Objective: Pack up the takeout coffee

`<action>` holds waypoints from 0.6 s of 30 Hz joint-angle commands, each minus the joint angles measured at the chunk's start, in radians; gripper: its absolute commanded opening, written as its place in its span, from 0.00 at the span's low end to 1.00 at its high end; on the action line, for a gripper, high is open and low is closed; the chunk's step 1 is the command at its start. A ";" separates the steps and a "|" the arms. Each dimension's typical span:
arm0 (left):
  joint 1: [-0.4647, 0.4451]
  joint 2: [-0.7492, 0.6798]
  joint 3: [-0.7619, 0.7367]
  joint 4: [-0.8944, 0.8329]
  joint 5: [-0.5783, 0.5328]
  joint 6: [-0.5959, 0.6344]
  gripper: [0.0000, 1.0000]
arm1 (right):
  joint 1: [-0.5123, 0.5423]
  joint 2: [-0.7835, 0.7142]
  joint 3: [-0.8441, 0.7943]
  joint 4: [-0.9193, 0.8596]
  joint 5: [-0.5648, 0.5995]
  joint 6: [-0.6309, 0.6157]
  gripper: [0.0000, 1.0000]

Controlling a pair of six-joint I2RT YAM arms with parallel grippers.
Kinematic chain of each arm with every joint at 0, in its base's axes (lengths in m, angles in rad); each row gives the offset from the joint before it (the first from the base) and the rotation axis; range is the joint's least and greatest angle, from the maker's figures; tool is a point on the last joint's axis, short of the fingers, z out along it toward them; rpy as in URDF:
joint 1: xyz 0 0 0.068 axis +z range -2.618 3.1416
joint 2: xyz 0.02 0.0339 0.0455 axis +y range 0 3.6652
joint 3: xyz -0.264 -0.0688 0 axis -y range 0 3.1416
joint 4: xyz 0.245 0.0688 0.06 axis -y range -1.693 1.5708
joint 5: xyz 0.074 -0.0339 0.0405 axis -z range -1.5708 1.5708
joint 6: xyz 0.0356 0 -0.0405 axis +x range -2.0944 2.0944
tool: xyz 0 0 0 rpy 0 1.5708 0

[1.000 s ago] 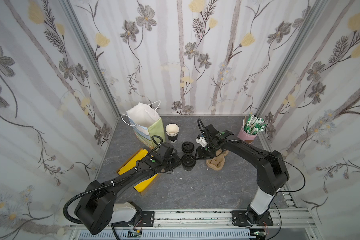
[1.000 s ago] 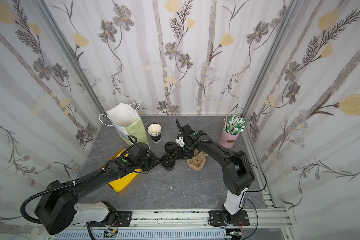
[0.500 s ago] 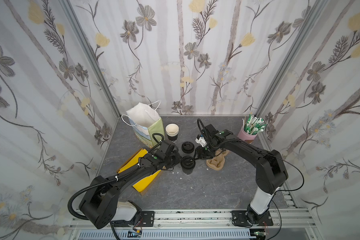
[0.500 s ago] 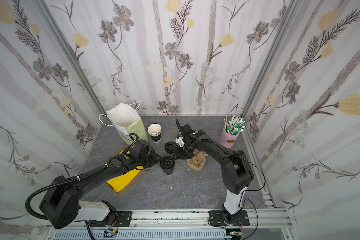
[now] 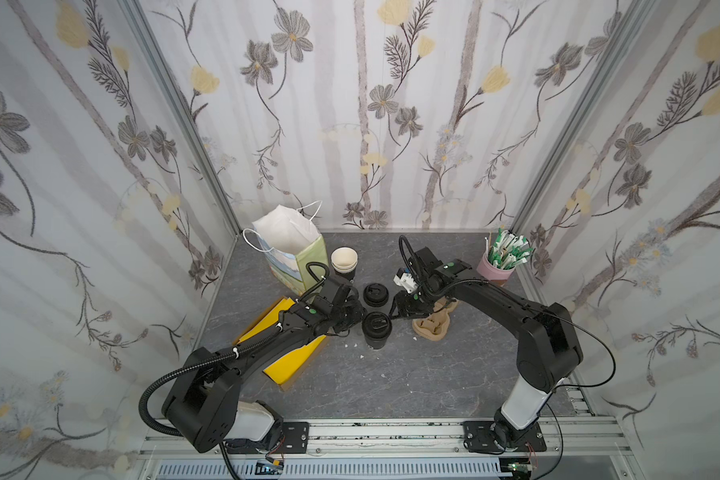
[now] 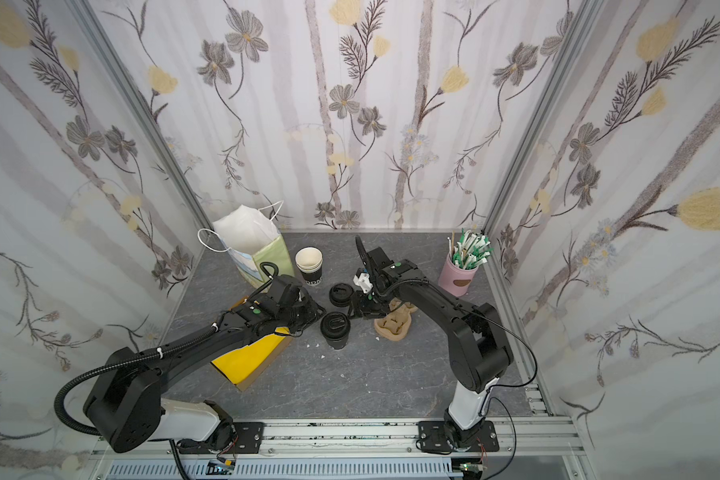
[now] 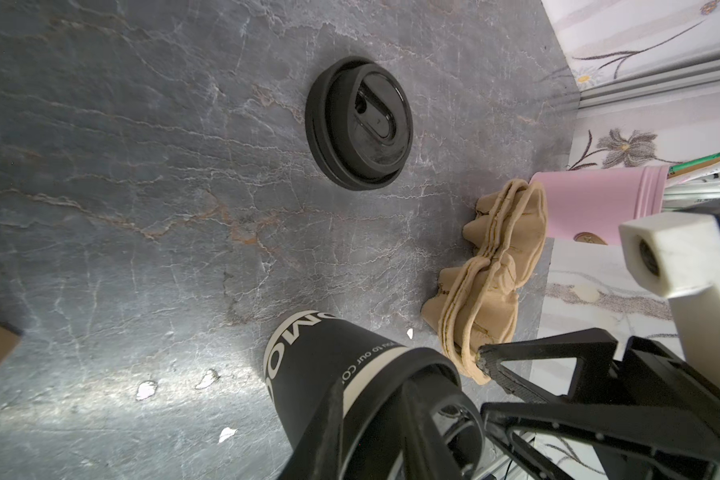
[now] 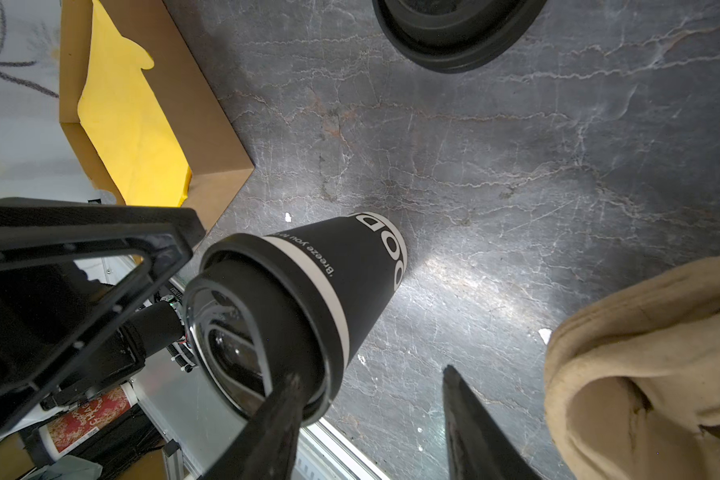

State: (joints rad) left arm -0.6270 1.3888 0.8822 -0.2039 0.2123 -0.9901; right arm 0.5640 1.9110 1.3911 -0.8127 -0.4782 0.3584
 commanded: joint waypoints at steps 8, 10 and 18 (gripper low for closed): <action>0.003 -0.150 -0.091 -0.002 -0.028 -0.025 0.29 | -0.005 0.042 0.069 0.006 -0.005 -0.024 0.50; 0.003 -0.206 -0.130 -0.003 -0.007 -0.035 0.30 | -0.004 0.065 0.091 0.006 -0.004 -0.035 0.49; -0.010 -0.279 -0.204 -0.003 0.110 -0.049 0.31 | -0.001 0.115 0.114 0.007 -0.022 -0.056 0.49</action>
State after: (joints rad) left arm -0.6323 1.1095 0.6834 -0.2127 0.2718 -1.0286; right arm 0.5613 2.0182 1.4998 -0.8173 -0.4850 0.3256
